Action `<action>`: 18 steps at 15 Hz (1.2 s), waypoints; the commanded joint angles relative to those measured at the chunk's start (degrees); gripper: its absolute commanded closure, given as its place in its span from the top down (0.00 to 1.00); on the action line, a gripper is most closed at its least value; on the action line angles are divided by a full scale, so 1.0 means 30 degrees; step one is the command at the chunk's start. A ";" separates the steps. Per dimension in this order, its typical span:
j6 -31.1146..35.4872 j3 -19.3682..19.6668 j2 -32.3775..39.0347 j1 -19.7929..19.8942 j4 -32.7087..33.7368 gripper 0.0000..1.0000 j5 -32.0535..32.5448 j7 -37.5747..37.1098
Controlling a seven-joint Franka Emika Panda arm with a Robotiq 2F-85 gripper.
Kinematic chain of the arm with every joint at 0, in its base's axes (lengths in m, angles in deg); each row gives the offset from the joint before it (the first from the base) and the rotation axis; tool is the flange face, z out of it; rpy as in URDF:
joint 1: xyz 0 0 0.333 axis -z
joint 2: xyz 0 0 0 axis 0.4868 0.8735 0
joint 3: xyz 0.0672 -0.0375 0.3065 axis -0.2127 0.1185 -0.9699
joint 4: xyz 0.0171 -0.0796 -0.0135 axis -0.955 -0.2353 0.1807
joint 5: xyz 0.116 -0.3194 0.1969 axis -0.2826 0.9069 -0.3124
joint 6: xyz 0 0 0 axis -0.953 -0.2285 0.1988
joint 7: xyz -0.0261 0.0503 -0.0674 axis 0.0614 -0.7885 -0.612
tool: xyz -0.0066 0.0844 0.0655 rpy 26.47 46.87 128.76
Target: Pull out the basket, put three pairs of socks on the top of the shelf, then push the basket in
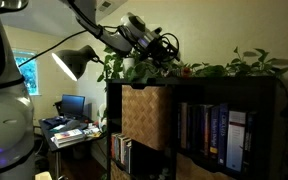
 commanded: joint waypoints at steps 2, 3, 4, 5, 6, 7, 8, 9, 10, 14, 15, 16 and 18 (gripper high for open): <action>-0.1701 0.0075 -0.1602 -0.0378 -0.0227 1.00 0.0053 -0.0409; -0.2129 0.0111 -0.1769 -0.0562 -0.0104 1.00 -0.0477 -0.0005; -0.2658 0.0217 -0.1853 -0.0862 -0.0003 1.00 -0.1359 0.0666; -0.3205 0.0242 -0.1952 -0.1061 0.0083 1.00 -0.2088 0.1060; -0.3708 0.0227 -0.2026 -0.1219 0.0139 1.00 -0.2752 0.1341; -0.4252 0.0378 -0.2095 -0.1594 0.0184 1.00 -0.4063 0.2116; -0.4736 0.0345 -0.2130 -0.1725 0.0260 1.00 -0.4915 0.2432; -0.5305 0.0320 -0.2105 -0.1920 0.0337 1.00 -0.5844 0.2899; -0.5772 0.0330 -0.2100 -0.2072 0.0409 1.00 -0.6473 0.3212; -0.7410 0.0364 -0.2005 -0.2439 0.0445 1.00 -0.8159 0.3846; -0.7811 0.0400 -0.1945 -0.2511 0.0434 1.00 -0.8560 0.3914; -0.8098 0.0421 -0.1899 -0.2560 0.0434 1.00 -0.8862 0.3985; -0.8421 0.0473 -0.1739 -0.2575 0.0316 1.00 -0.9383 0.4172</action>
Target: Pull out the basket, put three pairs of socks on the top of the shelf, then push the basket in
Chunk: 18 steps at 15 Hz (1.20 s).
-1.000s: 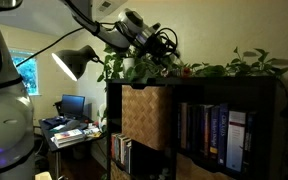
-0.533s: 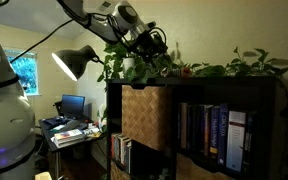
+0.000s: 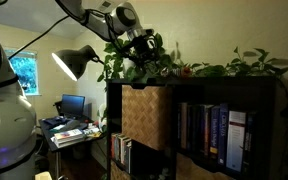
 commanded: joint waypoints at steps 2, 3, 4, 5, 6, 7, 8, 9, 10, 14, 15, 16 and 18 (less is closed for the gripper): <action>-0.0937 0.0570 0.0290 -0.0373 -0.0085 1.00 -0.1270 0.0567; -0.0938 0.0675 0.0539 -0.0339 -0.0105 1.00 -0.1498 0.0598; -0.0876 0.0767 0.0701 -0.0330 -0.0149 1.00 -0.1734 0.0668; -0.0425 0.1021 0.0948 -0.0365 -0.0260 1.00 -0.2298 0.0903; -0.0325 0.1175 0.1171 -0.0354 -0.0290 1.00 -0.2712 0.1011; -0.0452 0.1299 0.1485 -0.0300 -0.0224 1.00 -0.3052 0.1060; -0.0560 0.1386 0.1755 -0.0258 -0.0160 1.00 -0.3279 0.1102; -0.0653 0.1494 0.2012 -0.0223 -0.0136 1.00 -0.3523 0.1170; -0.0639 0.1586 0.2196 -0.0207 -0.0141 1.00 -0.3695 0.1230; 0.0676 0.1793 0.2559 -0.0260 -0.0731 1.00 -0.3903 0.2399; 0.0810 0.1824 0.2700 -0.0253 -0.0775 1.00 -0.3907 0.2680; 0.0941 0.1840 0.2780 -0.0250 -0.0835 1.00 -0.3920 0.2881; 0.1070 0.1886 0.3001 -0.0233 -0.0928 1.00 -0.3962 0.3264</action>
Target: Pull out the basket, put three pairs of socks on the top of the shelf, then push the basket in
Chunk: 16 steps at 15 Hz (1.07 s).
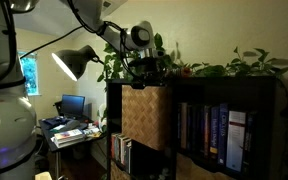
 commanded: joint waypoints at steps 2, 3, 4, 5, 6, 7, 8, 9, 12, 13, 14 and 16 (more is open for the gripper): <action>0.0569 0.0460 0.0265 -0.0222 -0.0507 1.00 -0.0530 0.1134; 0.0544 0.0467 0.0371 -0.0225 -0.0538 1.00 -0.0544 0.1255; 0.0520 0.0465 0.0456 -0.0224 -0.0545 1.00 -0.0536 0.1362; 0.0484 0.0453 0.0543 -0.0226 -0.0545 0.75 -0.0528 0.1412; 0.0474 0.0445 0.0618 -0.0224 -0.0550 0.74 -0.0518 0.1461; 0.0524 0.0438 0.0636 -0.0224 -0.0593 0.67 -0.0501 0.1513; 0.0555 0.0434 0.0637 -0.0220 -0.0626 0.60 -0.0478 0.1525; 0.0567 0.0433 0.0624 -0.0217 -0.0650 0.54 -0.0464 0.1536; 0.0440 0.0420 0.0567 -0.0230 -0.0605 0.33 -0.0489 0.1562; 0.0296 0.0414 0.0520 -0.0244 -0.0547 0.27 -0.0525 0.1604; 0.0152 0.0408 0.0465 -0.0261 -0.0486 0.20 -0.0581 0.1634; -0.0059 0.0372 0.0297 -0.0290 -0.0365 0.07 -0.0555 0.1642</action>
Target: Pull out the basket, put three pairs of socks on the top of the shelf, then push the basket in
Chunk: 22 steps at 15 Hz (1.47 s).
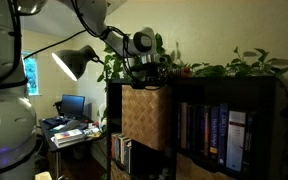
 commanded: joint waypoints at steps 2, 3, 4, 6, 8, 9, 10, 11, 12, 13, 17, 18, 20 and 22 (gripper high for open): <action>-0.0403 0.0213 -0.0815 -0.0315 -0.0047 0.06 -0.0298 0.0542; -0.0542 0.0176 -0.0989 -0.0326 0.0025 0.04 -0.0144 0.0469; -0.0660 0.0153 -0.1125 -0.0347 0.0119 0.03 -0.0065 0.0396; -0.0860 0.0139 -0.1357 -0.0374 0.0332 0.06 0.0006 0.0287; -0.1013 0.0147 -0.1610 -0.0385 0.0513 0.07 0.0003 0.0254; -0.1032 0.0155 -0.1734 -0.0381 0.0599 0.08 0.0003 0.0250; -0.1008 0.0158 -0.1847 -0.0381 0.0631 0.07 0.0013 0.0264; -0.0982 0.0171 -0.1924 -0.0385 0.0657 0.08 -0.0028 0.0284; -0.0899 0.0186 -0.1957 -0.0390 0.0671 0.07 -0.0065 0.0325; -0.0570 0.0209 -0.1899 -0.0398 0.0570 0.32 -0.0041 0.0485; -0.0062 0.0195 -0.1422 -0.0300 0.0409 0.45 0.0360 0.0323; 0.0015 0.0218 -0.1240 -0.0299 0.0432 0.53 0.0357 0.0416; -0.0050 0.0239 -0.0811 -0.0289 0.0574 0.66 0.0326 0.0457; 0.0013 0.0259 -0.0398 -0.0283 0.0634 0.79 0.0318 0.0583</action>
